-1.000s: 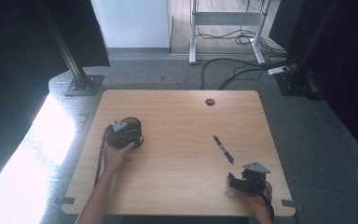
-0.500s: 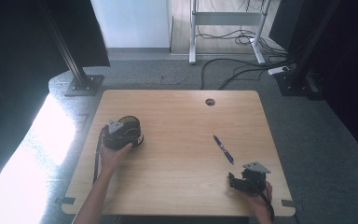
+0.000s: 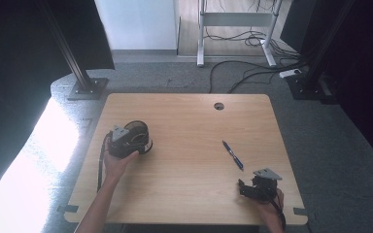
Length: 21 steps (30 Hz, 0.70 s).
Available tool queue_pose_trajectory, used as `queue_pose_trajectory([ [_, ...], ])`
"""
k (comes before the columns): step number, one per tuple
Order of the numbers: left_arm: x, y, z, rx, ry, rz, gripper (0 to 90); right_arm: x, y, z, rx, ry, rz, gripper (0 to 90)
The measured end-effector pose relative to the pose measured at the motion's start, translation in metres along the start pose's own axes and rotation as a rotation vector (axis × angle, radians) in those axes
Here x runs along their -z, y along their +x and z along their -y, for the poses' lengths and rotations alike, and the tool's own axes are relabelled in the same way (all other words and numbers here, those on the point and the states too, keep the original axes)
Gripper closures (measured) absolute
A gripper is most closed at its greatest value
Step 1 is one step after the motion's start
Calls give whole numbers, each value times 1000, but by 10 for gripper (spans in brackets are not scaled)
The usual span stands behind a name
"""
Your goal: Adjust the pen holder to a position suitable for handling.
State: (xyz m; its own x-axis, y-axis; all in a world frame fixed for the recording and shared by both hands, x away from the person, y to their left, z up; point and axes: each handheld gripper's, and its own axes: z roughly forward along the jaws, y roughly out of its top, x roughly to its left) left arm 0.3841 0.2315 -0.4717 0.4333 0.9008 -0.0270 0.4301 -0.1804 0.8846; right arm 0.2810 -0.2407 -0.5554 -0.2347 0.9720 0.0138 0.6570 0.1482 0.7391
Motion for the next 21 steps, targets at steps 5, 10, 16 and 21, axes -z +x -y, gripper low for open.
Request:
queue_pose_trajectory([
  [5,5,-9,-2,-18,-13,10,97,0,0,0,0,0,0,129],
  [10,6,-14,-3,-31,-17,20,96,0,0,0,0,0,0,129],
  [16,7,-20,-2,-33,-16,33,96,0,0,0,0,0,0,129],
  [21,5,-27,1,-35,-15,54,96,0,0,0,0,0,1,129],
])
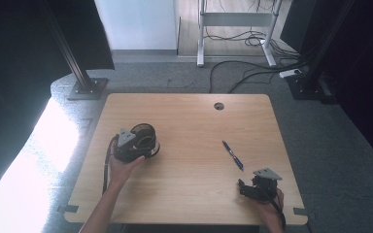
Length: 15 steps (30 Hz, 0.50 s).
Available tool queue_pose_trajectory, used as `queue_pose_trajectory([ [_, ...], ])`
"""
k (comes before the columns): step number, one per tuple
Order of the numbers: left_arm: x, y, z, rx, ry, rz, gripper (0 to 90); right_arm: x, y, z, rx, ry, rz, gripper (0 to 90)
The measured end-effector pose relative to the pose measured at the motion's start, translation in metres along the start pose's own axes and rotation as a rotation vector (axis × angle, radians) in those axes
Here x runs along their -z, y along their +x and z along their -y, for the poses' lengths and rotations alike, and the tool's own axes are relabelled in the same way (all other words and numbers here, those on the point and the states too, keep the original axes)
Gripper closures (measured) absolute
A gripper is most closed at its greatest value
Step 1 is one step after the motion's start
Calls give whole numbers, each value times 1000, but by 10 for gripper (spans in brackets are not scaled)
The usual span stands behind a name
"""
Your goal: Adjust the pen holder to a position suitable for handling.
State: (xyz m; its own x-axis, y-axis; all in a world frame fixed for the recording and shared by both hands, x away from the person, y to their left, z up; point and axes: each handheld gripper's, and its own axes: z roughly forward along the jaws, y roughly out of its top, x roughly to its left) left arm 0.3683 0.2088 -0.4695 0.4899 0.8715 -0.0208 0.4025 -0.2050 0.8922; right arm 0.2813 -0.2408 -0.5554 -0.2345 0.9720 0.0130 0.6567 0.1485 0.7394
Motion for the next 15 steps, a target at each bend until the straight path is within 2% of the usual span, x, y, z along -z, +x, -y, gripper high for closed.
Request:
queue_pose_trajectory([
  [15,-7,-16,-1,-3,5,46,96,0,0,0,-1,0,1,129],
])
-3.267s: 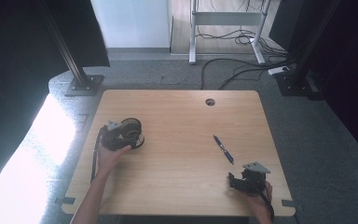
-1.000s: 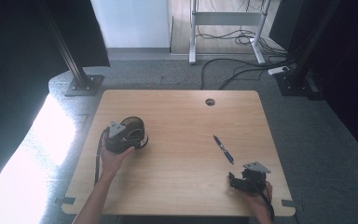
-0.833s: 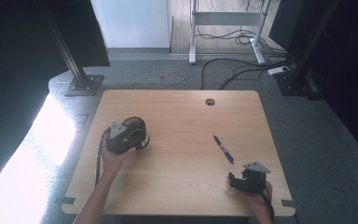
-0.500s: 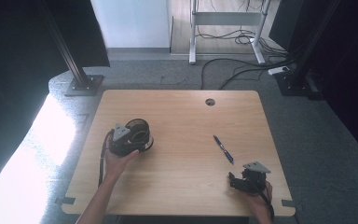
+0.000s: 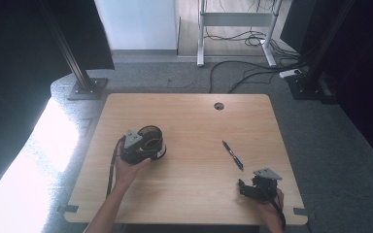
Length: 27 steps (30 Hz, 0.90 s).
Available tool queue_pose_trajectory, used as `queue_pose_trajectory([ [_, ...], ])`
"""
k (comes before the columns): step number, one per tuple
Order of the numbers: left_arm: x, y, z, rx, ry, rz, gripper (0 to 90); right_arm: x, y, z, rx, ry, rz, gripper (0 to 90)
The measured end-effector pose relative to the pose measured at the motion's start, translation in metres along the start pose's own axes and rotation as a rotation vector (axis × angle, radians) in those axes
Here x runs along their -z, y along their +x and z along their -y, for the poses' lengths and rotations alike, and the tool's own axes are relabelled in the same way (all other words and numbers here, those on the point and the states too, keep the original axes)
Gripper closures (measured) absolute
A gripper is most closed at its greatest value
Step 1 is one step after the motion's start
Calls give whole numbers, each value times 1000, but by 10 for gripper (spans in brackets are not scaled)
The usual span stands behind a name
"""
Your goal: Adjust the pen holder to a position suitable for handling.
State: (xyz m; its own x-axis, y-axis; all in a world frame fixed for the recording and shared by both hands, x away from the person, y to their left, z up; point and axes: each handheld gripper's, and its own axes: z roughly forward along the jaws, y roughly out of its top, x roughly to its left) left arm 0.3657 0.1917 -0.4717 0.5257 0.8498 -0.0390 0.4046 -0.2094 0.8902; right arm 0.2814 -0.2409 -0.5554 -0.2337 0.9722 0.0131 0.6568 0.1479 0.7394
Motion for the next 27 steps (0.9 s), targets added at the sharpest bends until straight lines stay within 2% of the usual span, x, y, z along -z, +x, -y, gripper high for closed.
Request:
queue_pose_trajectory([
  [17,-13,-25,-1,-9,12,71,96,0,0,0,0,0,0,130],
  [27,-20,-40,0,-21,23,96,96,0,0,0,0,0,0,129],
])
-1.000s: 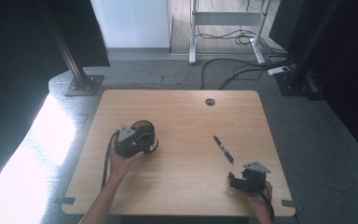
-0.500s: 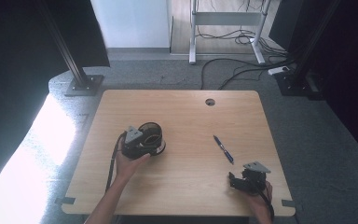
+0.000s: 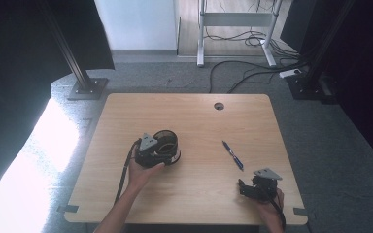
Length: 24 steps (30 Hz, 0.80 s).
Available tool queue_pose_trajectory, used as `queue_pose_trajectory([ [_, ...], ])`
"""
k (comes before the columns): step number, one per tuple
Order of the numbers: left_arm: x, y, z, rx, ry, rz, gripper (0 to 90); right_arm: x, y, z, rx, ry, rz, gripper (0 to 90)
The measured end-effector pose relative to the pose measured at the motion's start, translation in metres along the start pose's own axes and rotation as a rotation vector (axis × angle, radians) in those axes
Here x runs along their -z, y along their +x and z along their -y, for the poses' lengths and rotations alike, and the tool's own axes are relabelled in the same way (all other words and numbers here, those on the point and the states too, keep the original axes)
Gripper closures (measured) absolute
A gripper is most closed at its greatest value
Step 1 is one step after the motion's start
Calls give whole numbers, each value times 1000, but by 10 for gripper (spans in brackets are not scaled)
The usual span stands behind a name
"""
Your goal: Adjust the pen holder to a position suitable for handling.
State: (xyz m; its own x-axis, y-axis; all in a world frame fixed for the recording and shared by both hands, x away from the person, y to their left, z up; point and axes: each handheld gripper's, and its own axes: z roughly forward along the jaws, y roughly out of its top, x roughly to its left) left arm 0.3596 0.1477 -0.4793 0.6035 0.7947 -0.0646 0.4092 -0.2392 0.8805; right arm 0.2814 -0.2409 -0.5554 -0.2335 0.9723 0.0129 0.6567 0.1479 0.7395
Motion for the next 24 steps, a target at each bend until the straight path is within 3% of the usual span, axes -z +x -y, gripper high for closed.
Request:
queue_pose_trajectory([
  [24,-28,-28,-1,-14,31,45,96,0,0,0,0,0,0,130],
])
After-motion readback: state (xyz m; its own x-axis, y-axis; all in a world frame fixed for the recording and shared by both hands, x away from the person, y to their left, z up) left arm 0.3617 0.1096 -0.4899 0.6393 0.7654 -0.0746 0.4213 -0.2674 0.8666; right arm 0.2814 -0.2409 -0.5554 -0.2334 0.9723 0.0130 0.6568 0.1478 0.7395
